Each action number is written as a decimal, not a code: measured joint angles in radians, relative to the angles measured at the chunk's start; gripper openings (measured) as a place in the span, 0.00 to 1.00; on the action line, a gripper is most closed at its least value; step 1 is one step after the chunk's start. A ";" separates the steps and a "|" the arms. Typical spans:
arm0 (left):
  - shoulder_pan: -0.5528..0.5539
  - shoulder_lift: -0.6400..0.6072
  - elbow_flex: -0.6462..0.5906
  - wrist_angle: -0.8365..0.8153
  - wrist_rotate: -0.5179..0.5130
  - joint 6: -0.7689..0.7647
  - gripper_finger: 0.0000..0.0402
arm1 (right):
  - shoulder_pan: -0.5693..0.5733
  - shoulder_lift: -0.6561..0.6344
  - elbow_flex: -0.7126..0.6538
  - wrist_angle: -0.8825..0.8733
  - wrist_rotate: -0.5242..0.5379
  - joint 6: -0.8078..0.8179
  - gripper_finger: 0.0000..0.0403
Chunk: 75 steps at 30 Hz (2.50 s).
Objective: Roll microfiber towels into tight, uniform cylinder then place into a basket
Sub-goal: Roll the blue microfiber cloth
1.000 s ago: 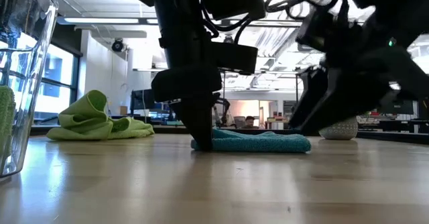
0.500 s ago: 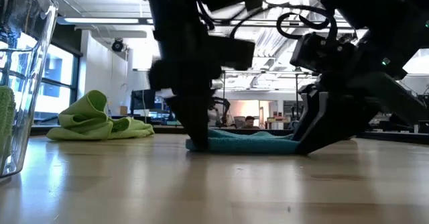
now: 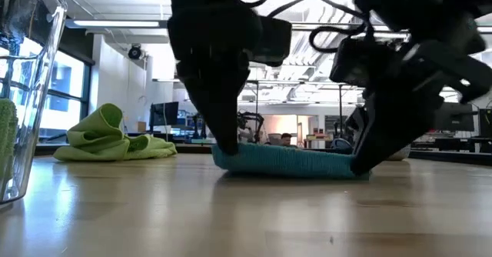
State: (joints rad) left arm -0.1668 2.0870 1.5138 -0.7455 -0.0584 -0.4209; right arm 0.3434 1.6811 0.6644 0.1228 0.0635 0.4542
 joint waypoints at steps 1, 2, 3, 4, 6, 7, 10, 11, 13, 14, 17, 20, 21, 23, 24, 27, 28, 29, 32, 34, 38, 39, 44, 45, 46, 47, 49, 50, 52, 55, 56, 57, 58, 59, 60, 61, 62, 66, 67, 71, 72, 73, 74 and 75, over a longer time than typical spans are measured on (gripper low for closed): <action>0.000 -0.006 0.000 -0.005 0.012 -0.014 0.01 | -0.011 -0.003 0.000 0.001 -0.029 0.020 0.02; 0.000 -0.011 -0.001 -0.010 0.014 -0.028 0.01 | -0.023 -0.004 0.000 0.004 -0.057 0.046 0.01; 0.000 -0.014 -0.001 -0.009 0.017 -0.041 0.01 | -0.035 -0.005 0.000 0.005 -0.084 0.077 0.01; 0.001 -0.020 -0.001 -0.007 0.017 -0.050 0.01 | -0.047 -0.005 0.000 0.003 -0.108 0.106 0.01; 0.006 -0.031 -0.001 -0.015 -0.003 -0.078 0.01 | -0.068 -0.001 0.000 0.011 -0.150 0.151 0.01; 0.009 -0.033 -0.001 -0.015 -0.023 -0.097 0.01 | -0.077 0.000 0.000 0.009 -0.169 0.165 0.01; 0.022 -0.033 -0.001 -0.035 -0.062 -0.173 0.01 | -0.101 0.000 0.000 0.012 -0.221 0.177 0.01; 0.026 -0.033 -0.001 -0.040 -0.077 -0.202 0.01 | -0.108 0.000 0.000 0.014 -0.236 0.179 0.01; 0.037 -0.026 -0.001 -0.040 -0.089 -0.265 0.01 | -0.124 0.000 0.000 0.016 -0.264 0.206 0.01; 0.040 -0.023 -0.001 -0.040 -0.089 -0.292 0.01 | -0.130 0.000 0.000 0.017 -0.277 0.222 0.01; 0.050 -0.023 -0.001 -0.041 -0.127 -0.320 0.01 | -0.147 0.000 0.000 0.016 -0.301 0.227 0.01; 0.059 -0.021 -0.001 -0.043 -0.170 -0.352 0.01 | -0.162 0.000 0.000 0.007 -0.291 0.225 0.01; 0.064 -0.015 -0.001 -0.041 -0.183 -0.353 0.01 | -0.165 0.001 0.000 0.005 -0.284 0.223 0.01; 0.076 0.004 -0.001 -0.040 -0.188 -0.354 0.01 | -0.170 0.002 0.000 0.005 -0.282 0.223 0.01; 0.079 0.016 -0.001 -0.037 -0.189 -0.354 0.01 | -0.170 0.002 0.000 0.004 -0.281 0.224 0.01; 0.087 0.048 0.000 -0.027 -0.190 -0.354 0.01 | -0.170 0.002 0.000 0.002 -0.281 0.224 0.01; 0.090 0.054 0.001 -0.024 -0.191 -0.353 0.01 | -0.170 0.002 0.000 0.001 -0.281 0.224 0.01; 0.092 0.058 0.001 -0.019 -0.189 -0.346 0.01 | -0.170 0.002 0.000 -0.001 -0.281 0.223 0.01; 0.093 0.065 0.002 -0.007 -0.192 -0.327 0.01 | -0.170 0.002 0.002 -0.009 -0.275 0.199 0.01; 0.093 0.066 0.002 -0.005 -0.185 -0.319 0.01 | -0.169 0.002 0.002 -0.013 -0.270 0.145 0.04; 0.094 0.067 0.001 -0.006 -0.169 -0.301 0.01 | -0.173 -0.009 0.002 -0.030 -0.267 0.072 0.17; 0.094 0.068 0.001 -0.006 -0.166 -0.301 0.01 | -0.176 -0.017 0.002 -0.042 -0.275 0.057 0.20; 0.096 0.069 0.001 -0.005 -0.156 -0.301 0.01 | -0.205 -0.084 0.002 -0.181 -0.349 0.044 0.33; 0.096 0.070 0.001 -0.005 -0.156 -0.301 0.01 | -0.206 -0.103 0.002 -0.218 -0.351 0.043 0.34; 0.096 0.070 0.001 -0.005 -0.156 -0.301 0.01 | -0.203 -0.122 0.002 -0.247 -0.351 0.043 0.35; 0.096 0.070 0.001 -0.005 -0.155 -0.301 0.01 | -0.195 -0.146 0.002 -0.278 -0.344 0.043 0.35; 0.096 0.070 0.001 -0.004 -0.155 -0.300 0.01 | -0.161 -0.183 0.002 -0.289 -0.293 0.039 0.35; 0.096 0.070 0.000 -0.003 -0.155 -0.300 0.01 | -0.133 -0.200 0.002 -0.282 -0.253 0.019 0.34; 0.096 0.070 0.000 -0.003 -0.155 -0.300 0.01 | -0.060 -0.213 0.002 -0.223 -0.153 -0.072 0.34; 0.096 0.070 0.000 -0.002 -0.155 -0.280 0.01 | 0.057 -0.184 0.002 -0.114 0.008 -0.260 0.34; 0.096 0.070 0.000 -0.001 -0.155 -0.276 0.01 | 0.090 -0.164 0.002 -0.077 0.066 -0.321 0.33; 0.096 0.070 0.000 -0.001 -0.155 -0.275 0.01 | 0.118 -0.140 0.003 -0.036 0.120 -0.369 0.33; 0.096 0.070 0.000 -0.001 -0.154 -0.275 0.01 | 0.142 -0.116 0.004 -0.012 0.174 -0.407 0.33; 0.096 0.070 0.000 -0.001 -0.155 -0.275 0.01 | 0.159 -0.089 0.004 0.007 0.223 -0.435 0.33; 0.096 0.070 0.000 -0.001 -0.154 -0.275 0.01 | 0.167 -0.057 0.003 0.030 0.265 -0.456 0.33; 0.096 0.070 0.000 -0.001 -0.153 -0.275 0.01 | 0.171 -0.029 0.003 0.038 0.303 -0.469 0.33; 0.096 0.070 -0.001 -0.001 -0.153 -0.275 0.01 | 0.171 -0.004 0.003 0.041 0.329 -0.478 0.33; 0.096 0.070 -0.001 -0.002 -0.151 -0.275 0.01 | 0.163 0.064 0.002 0.059 0.453 -0.423 0.33; 0.095 0.070 -0.001 -0.002 -0.150 -0.275 0.01 | 0.162 0.072 0.003 0.066 0.482 -0.393 0.33; 0.093 0.070 -0.001 -0.004 -0.151 -0.275 0.01 | 0.167 0.065 0.001 0.090 0.480 -0.368 0.33; 0.093 0.070 -0.001 -0.004 -0.152 -0.274 0.01 | 0.173 0.061 0.002 0.094 0.479 -0.366 0.33; 0.093 0.070 -0.001 -0.004 -0.151 -0.275 0.01 | 0.179 0.057 0.002 0.096 0.480 -0.365 0.33; 0.093 0.070 -0.001 -0.004 -0.151 -0.275 0.01 | 0.184 0.054 0.002 0.092 0.488 -0.365 0.33; 0.093 0.070 -0.001 -0.004 -0.151 -0.274 0.01 | 0.186 0.054 0.002 0.093 0.494 -0.365 0.33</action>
State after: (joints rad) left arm -0.0738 2.1571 1.5131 -0.7493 -0.2099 -0.6952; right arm 0.5294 1.7348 0.6666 0.2162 0.5572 0.0894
